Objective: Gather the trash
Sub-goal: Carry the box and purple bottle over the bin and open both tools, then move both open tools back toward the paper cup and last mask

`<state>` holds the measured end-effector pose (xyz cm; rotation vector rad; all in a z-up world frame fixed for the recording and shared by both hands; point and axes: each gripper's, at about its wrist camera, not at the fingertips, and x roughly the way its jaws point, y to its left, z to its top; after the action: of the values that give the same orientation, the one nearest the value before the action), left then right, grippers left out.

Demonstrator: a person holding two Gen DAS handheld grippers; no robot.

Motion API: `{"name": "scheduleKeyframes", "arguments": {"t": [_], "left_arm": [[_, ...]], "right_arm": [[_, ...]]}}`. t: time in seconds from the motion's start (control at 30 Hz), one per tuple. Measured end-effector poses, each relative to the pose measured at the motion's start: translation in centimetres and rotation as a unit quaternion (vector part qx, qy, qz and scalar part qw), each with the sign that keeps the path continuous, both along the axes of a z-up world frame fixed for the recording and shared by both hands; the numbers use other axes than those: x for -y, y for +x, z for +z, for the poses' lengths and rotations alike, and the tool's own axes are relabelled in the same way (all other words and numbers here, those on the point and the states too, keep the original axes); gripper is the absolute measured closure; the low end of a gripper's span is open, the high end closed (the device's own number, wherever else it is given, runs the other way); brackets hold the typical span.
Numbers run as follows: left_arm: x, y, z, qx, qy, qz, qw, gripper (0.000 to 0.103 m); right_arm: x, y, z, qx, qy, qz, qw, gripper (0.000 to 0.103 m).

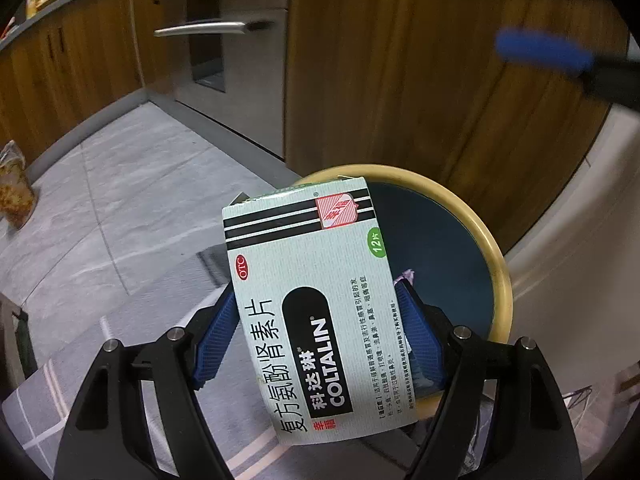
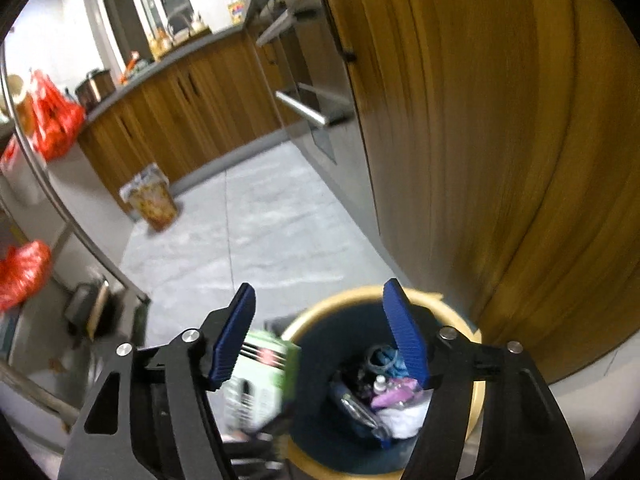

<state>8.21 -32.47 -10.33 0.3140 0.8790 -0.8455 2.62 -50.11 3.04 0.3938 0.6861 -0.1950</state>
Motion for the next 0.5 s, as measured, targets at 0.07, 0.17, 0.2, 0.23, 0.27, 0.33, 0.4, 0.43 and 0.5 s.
{"name": "scheduleKeyframes", "arguments": {"t": [0.07,0.17,0.2,0.23,0.27,0.33,0.4,0.43,0.5], "left_arm": [[1.2,-0.1,-0.4,0.003,0.007,-0.007,0.9999,0.027],[2.5,-0.2,-0.4,0.007,0.007,-0.020,0.9997,0.027],[3.0,-0.2,-0.5,0.009,0.008,-0.024,0.9996,0.026],[3.4,-0.2,-0.5,0.011,0.011,-0.025,0.9996,0.024],[3.8,-0.1,-0.6,0.012,0.015,-0.025,0.9995,0.020],[4.2,0.0,-0.4,0.013,0.012,-0.024,0.9996,0.015],[4.1,0.1,-0.1,0.014,0.002,-0.015,0.9998,0.011],[4.1,0.2,0.0,0.012,-0.002,-0.012,0.9999,0.011],[3.6,0.2,0.2,0.011,-0.003,-0.006,0.9999,0.010]], "right_arm": [[-0.1,-0.2,0.9,0.012,-0.005,0.002,1.000,0.032],[-0.6,-0.6,2.0,0.025,-0.017,0.013,0.999,0.031],[-0.8,-0.7,2.3,0.028,-0.021,0.015,0.999,0.031],[-1.0,-0.8,2.6,0.031,-0.024,0.019,0.999,0.031],[-1.2,-1.0,2.7,0.032,-0.023,0.021,0.999,0.031],[-1.3,-1.0,2.9,0.036,-0.022,0.024,0.999,0.031],[-1.3,-1.1,3.2,0.038,-0.025,0.025,0.999,0.031],[-1.3,-1.1,3.2,0.039,-0.026,0.025,0.999,0.031],[-1.3,-1.0,3.2,0.037,-0.025,0.026,0.999,0.031]]}}
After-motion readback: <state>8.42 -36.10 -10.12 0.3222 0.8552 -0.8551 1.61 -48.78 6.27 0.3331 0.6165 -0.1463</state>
